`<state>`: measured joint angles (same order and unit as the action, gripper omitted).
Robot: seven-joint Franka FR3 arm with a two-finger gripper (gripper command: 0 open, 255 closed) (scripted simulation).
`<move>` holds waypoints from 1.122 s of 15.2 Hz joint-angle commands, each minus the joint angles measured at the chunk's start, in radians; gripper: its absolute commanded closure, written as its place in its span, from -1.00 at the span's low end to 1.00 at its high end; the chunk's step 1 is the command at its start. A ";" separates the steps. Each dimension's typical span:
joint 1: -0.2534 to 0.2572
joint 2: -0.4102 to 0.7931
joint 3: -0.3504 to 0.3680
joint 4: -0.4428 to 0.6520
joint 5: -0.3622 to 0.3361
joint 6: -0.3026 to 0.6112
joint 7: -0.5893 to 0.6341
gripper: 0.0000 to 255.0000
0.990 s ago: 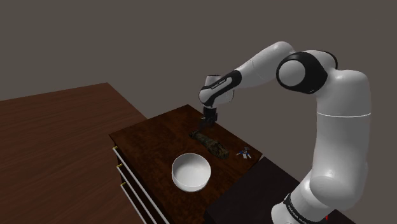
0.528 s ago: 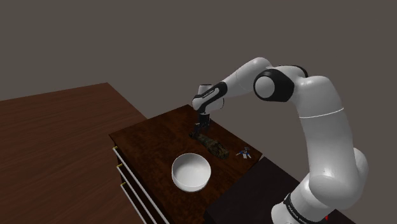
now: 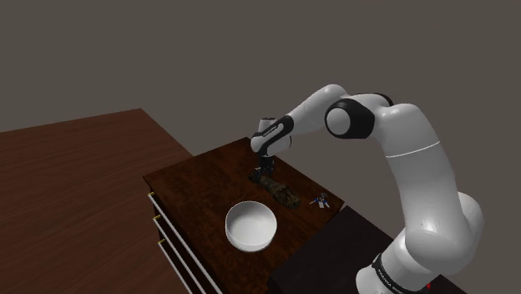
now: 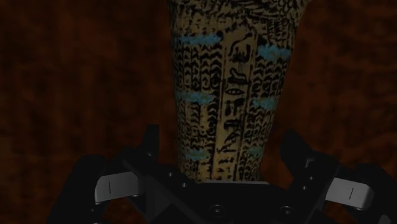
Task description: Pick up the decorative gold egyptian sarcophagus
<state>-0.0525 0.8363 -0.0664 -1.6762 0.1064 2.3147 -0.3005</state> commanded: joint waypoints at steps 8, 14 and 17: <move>0.001 0.003 0.000 0.001 0.000 0.002 0.001 1.00; 0.002 -0.042 -0.003 -0.017 -0.003 -0.024 0.002 1.00; 0.004 -0.074 -0.005 -0.028 -0.005 -0.046 0.004 1.00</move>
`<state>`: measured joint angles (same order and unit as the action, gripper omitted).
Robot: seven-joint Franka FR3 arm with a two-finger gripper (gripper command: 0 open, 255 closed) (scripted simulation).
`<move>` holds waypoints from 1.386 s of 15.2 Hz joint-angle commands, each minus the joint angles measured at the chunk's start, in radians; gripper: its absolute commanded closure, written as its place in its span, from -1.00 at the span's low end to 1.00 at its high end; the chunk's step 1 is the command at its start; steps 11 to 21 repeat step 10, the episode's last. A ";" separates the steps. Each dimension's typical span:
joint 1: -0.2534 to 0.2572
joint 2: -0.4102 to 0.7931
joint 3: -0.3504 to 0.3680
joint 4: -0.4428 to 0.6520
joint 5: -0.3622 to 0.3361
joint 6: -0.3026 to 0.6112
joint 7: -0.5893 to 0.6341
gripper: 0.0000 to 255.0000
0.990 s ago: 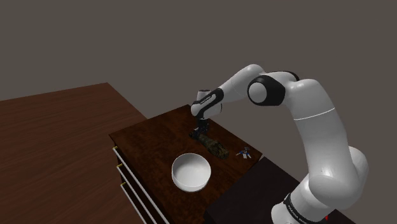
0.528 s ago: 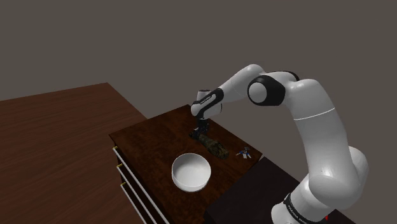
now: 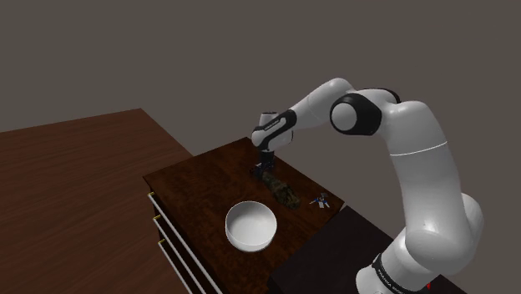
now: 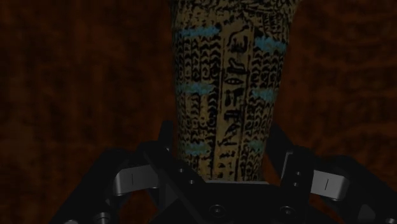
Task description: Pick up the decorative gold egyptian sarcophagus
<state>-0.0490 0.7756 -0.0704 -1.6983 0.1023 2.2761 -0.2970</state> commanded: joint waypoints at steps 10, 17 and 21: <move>0.005 -0.098 -0.007 -0.025 -0.008 -0.072 0.005 1.00; 0.005 -0.098 -0.007 -0.025 -0.008 -0.072 0.005 1.00; 0.005 -0.098 -0.007 -0.025 -0.008 -0.072 0.005 1.00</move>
